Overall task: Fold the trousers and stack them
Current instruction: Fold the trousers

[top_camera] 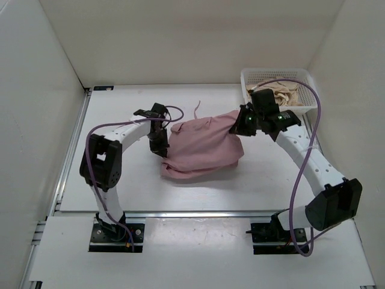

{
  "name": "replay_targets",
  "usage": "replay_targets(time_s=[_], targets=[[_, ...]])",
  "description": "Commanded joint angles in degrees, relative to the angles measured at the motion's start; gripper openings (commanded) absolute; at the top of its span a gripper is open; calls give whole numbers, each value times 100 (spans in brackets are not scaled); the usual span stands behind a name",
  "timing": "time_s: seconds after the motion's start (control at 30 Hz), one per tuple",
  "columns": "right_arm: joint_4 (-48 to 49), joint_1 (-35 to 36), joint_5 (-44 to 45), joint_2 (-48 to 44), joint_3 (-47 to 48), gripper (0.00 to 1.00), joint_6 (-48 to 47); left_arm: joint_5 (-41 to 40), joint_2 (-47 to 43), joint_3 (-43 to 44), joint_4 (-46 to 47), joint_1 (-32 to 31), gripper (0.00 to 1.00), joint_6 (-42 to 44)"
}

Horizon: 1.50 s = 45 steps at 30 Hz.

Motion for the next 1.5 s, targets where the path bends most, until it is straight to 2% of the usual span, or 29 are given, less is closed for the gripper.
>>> replay_targets(time_s=[0.0,0.03,0.1,0.17,0.23,0.27,0.3,0.33,0.37,0.47,0.57,0.6,0.63,0.67,0.7,0.73,0.77,0.87,1.03,1.2,1.3,1.43,1.47], targets=[[-222,-164,279,560,608,0,-363,-33,-778,-72,50,144,12,-34],[-222,-243,166,729,688,1,-416,-33,-779,-72,50,145,14,-34],[-222,-506,165,1272,785,1,-417,19,-779,86,-20,145,29,-34],[-125,-638,165,1546,785,45,-417,72,-727,305,-142,145,47,36],[-230,-788,95,1863,873,58,-417,72,-726,490,-266,145,62,37],[-231,-841,94,1864,873,78,-417,72,-726,578,-327,145,69,89],[-231,-841,94,1742,873,88,-356,-41,-726,770,-467,145,70,89],[-283,-841,190,1645,803,95,-355,-94,-796,885,-555,145,71,89],[-284,-841,391,1401,803,97,-294,-164,-875,1008,-635,145,71,89],[-510,-780,761,961,803,99,-241,-288,-937,1474,-820,145,71,142],[-731,-709,1586,626,925,97,-127,-288,-937,1765,-890,5,48,142],[-784,-631,1789,538,926,90,-66,-288,-850,1765,-890,4,40,142],[-785,-569,1947,467,856,82,-65,-288,-797,1835,-890,-74,20,142],[-785,-569,2036,406,803,73,-13,-288,-657,1836,-890,-136,12,73],[-576,-569,1906,405,803,61,-12,-288,-569,1836,-751,-136,10,72],[-487,-517,1740,405,733,36,-91,-149,-472,1836,-663,-136,10,2],[-399,-516,1555,527,732,27,-187,-148,-367,1914,-592,-136,10,1],[-134,-516,958,1166,1029,14,-354,-200,378,2430,-591,-136,10,-130],[68,-639,358,2563,1207,3,-382,-200,1206,3074,-591,-136,10,-236],[296,-639,516,3322,698,2,-250,-314,1462,2707,-503,-136,10,-341],[411,-639,587,3376,320,1,-188,-315,1402,2295,-380,-83,10,-341],[237,-639,841,2569,275,1,-249,-455,763,2091,-380,-83,10,-289],[122,-639,1042,2367,362,8,-302,-516,577,2091,-459,-83,10,-219]])
